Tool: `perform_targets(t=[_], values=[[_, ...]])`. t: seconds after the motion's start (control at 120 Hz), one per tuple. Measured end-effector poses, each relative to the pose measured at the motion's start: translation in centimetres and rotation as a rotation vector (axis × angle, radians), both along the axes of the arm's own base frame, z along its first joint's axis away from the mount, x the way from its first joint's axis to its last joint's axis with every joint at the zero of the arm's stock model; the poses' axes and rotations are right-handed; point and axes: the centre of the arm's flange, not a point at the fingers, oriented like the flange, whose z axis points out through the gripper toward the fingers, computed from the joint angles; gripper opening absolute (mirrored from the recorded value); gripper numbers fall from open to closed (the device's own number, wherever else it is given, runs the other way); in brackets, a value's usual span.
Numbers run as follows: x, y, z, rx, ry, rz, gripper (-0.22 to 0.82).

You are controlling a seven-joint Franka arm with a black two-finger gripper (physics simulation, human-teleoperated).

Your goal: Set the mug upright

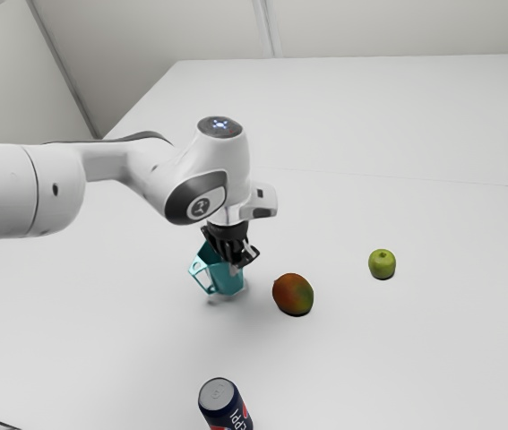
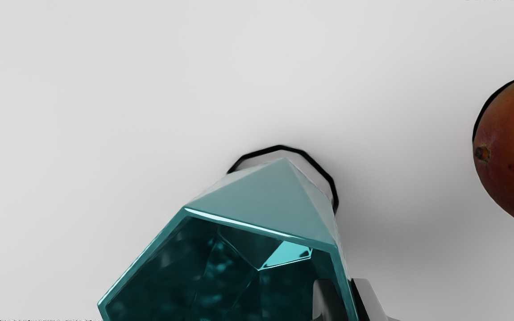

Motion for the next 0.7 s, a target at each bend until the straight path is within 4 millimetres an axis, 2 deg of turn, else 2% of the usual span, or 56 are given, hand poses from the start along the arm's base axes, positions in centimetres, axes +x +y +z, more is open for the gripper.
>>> perform_targets(t=[0.333,0.417,0.458,0.567,0.7], values=[[0.0,-0.2,-1.0,0.004,0.010,0.047,-0.18],[0.0,-0.2,-1.1,0.003,0.011,0.055,-0.15],[0.0,-0.2,-1.1,0.001,0.011,0.059,-0.09],[0.0,-0.2,-0.9,-0.005,0.006,0.066,0.16],[-0.1,-0.2,0.7,-0.026,-0.017,0.080,0.37]])
